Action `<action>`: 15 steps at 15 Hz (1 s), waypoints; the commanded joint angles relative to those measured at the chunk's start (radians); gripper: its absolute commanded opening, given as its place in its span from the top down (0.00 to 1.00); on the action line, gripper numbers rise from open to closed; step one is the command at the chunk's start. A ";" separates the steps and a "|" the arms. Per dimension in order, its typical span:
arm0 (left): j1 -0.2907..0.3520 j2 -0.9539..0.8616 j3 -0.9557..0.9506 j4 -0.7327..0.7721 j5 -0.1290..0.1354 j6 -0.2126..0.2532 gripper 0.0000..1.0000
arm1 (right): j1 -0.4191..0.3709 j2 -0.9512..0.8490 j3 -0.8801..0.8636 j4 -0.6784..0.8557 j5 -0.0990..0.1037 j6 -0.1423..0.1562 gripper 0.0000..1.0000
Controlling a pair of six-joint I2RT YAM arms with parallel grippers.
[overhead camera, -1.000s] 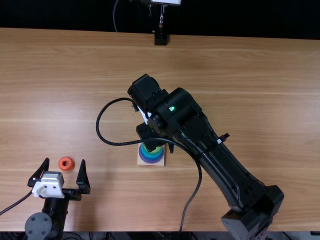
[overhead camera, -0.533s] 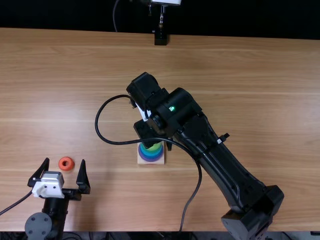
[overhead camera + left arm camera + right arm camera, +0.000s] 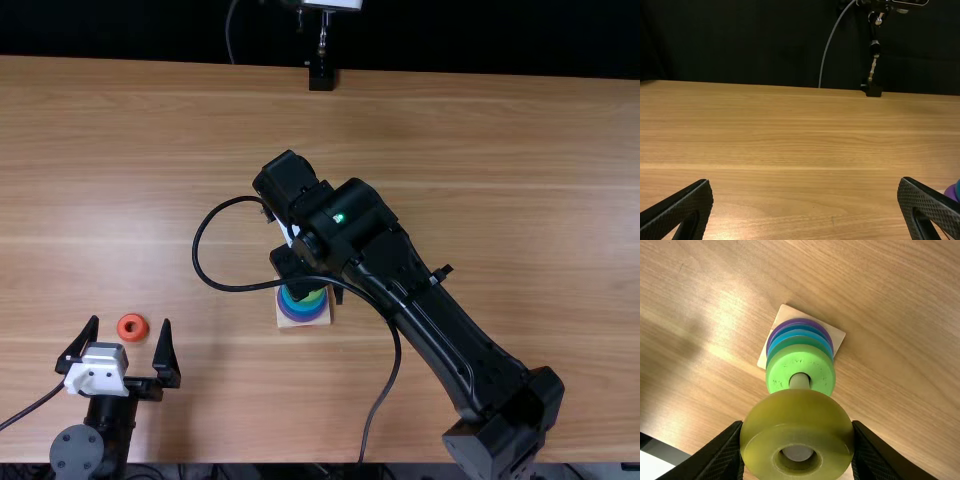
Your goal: Build the Hanoi tower: stack the rings onto the peg from bottom to top in this color order: purple, dark blue, light blue, dark green, light green, yellow, orange.
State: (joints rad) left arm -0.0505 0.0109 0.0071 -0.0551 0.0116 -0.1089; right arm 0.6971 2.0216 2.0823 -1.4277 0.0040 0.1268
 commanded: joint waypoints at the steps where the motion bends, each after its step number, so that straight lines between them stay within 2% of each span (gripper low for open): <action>1: 0.008 -0.011 -0.007 -0.037 0.014 0.002 0.00 | -0.013 -0.024 -0.008 -0.002 0.007 -0.004 0.24; 2: 0.008 -0.011 -0.007 -0.037 0.014 0.002 0.00 | -0.013 -0.024 -0.010 -0.004 0.016 -0.004 0.00; 3: 0.008 -0.011 -0.007 -0.037 0.014 0.002 0.00 | -0.013 -0.024 -0.011 -0.006 0.031 -0.002 0.00; 7: 0.008 -0.011 -0.007 -0.037 0.014 0.002 0.00 | -0.013 -0.026 0.005 0.018 0.035 0.006 0.00; 8: 0.008 -0.011 -0.007 -0.037 0.014 0.002 0.00 | -0.027 -0.029 0.004 0.081 0.035 0.004 0.00; 10: 0.008 -0.011 -0.007 -0.037 0.014 0.002 0.00 | -0.122 -0.034 -0.011 0.252 0.033 0.006 0.00; 12: 0.008 -0.011 -0.007 -0.037 0.014 0.002 0.00 | -0.182 -0.037 -0.013 0.364 0.035 0.000 0.00; 14: 0.008 -0.011 -0.007 -0.037 0.014 0.002 0.00 | -0.197 -0.040 -0.013 0.377 0.040 -0.011 0.00; 15: 0.008 -0.011 -0.007 -0.037 0.014 0.002 0.00 | -0.232 -0.084 -0.030 0.377 0.051 -0.011 0.00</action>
State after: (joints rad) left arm -0.0505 0.0109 0.0071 -0.0555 0.0113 -0.1089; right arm 0.4744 2.0064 2.0663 -1.0481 0.0444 0.1246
